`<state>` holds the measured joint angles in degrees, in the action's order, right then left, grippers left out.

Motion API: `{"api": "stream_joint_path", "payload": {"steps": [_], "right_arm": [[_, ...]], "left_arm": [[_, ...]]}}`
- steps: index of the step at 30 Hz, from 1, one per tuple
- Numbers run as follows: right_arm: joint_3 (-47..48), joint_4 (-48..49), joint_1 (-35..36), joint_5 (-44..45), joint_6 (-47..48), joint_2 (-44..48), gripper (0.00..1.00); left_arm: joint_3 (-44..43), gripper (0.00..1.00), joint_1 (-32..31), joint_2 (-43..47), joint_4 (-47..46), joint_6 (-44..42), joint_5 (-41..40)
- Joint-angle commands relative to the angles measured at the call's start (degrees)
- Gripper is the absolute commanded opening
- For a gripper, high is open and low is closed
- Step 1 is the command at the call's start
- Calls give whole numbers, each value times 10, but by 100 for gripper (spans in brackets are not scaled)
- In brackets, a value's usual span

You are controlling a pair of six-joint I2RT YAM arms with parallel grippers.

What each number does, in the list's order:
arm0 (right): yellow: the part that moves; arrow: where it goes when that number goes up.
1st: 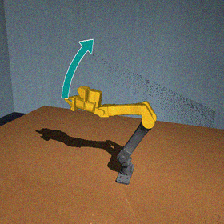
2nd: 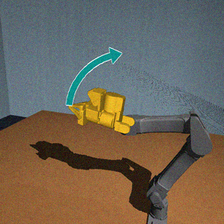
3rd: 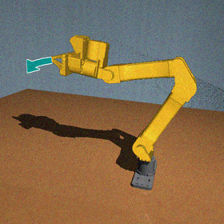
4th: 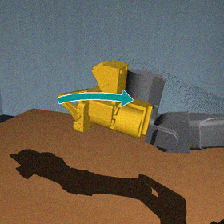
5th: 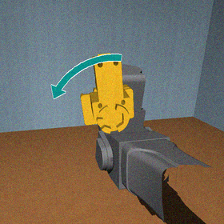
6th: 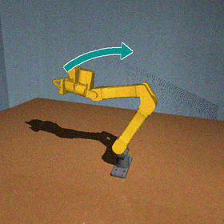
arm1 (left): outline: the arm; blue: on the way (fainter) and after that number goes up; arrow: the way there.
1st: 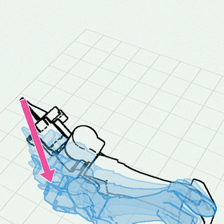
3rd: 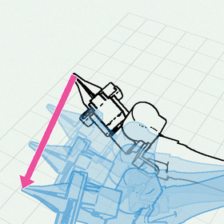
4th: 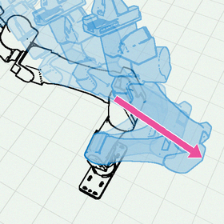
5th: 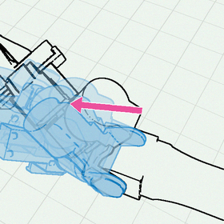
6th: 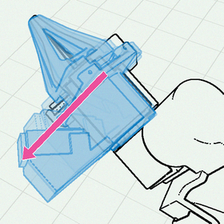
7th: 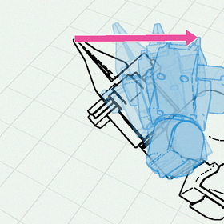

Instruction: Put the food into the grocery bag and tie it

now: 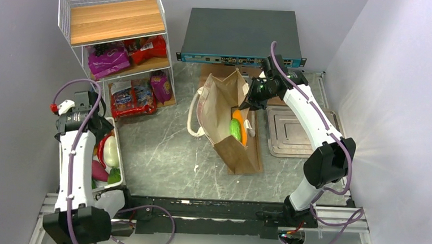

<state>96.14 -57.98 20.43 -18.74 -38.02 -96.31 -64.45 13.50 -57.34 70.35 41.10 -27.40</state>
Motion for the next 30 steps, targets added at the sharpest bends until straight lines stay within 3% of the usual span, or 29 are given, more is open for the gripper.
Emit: {"api": "stream_joint_path", "payload": {"steps": [1, 11, 19, 30], "right_arm": [[11, -7, 2, -20, 11, 10, 0], [42, -39, 5, -14, 21, -16, 0], [59, -54, 10, -12, 19, -22, 0], [24, -52, 14, -11, 22, -12, 0]], "left_arm": [[32, 99, 35, -5, -43, 41, 21], [63, 99, 144, 3, -121, 9, 84], [108, 99, 192, 10, -222, -9, 156], [171, 99, 273, 9, -313, -5, 261]]}}
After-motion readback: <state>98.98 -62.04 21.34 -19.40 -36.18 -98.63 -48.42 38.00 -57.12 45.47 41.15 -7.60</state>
